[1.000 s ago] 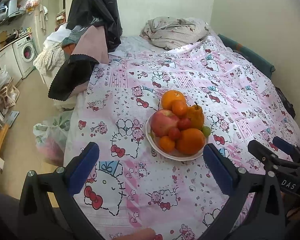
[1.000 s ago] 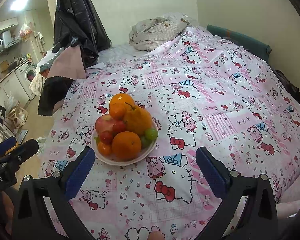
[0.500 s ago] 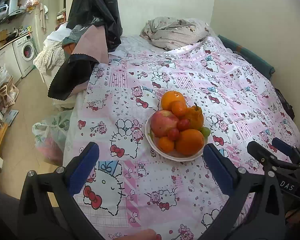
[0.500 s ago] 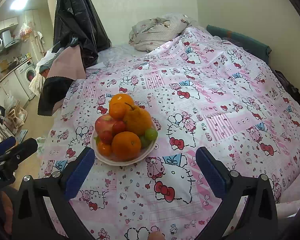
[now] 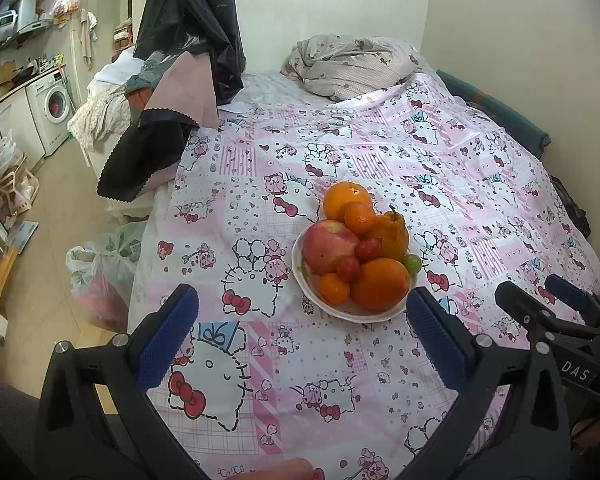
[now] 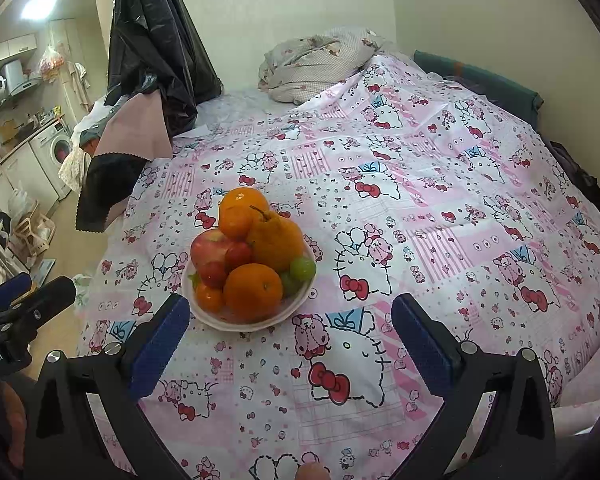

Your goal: Organize fruits

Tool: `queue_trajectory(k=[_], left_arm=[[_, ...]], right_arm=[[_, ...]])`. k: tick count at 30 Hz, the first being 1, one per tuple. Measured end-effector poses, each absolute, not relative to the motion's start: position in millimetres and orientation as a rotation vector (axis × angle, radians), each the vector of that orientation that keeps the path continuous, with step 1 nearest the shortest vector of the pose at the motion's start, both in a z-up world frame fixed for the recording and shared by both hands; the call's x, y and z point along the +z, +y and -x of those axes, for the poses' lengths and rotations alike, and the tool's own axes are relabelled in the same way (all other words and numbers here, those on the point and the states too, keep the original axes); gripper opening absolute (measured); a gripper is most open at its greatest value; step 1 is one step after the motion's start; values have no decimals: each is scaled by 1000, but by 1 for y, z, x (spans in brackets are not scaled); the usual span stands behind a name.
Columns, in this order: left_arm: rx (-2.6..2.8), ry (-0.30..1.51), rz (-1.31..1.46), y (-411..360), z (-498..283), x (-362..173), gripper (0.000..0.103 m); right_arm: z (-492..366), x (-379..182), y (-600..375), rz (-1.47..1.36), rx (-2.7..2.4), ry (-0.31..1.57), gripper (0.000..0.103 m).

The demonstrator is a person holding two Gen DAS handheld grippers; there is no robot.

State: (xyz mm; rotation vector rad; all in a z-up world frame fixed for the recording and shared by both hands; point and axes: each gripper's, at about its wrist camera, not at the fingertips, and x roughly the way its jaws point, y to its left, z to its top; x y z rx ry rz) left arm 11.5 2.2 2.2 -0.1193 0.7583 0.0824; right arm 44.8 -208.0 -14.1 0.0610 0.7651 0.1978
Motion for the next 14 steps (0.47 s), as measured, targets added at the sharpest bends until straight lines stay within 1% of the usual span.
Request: queue_trajectory(k=[14], left_arm=[[85, 771, 125, 2, -11, 0, 103]], right_arm=[[-45, -13, -206, -61, 205, 769, 103]])
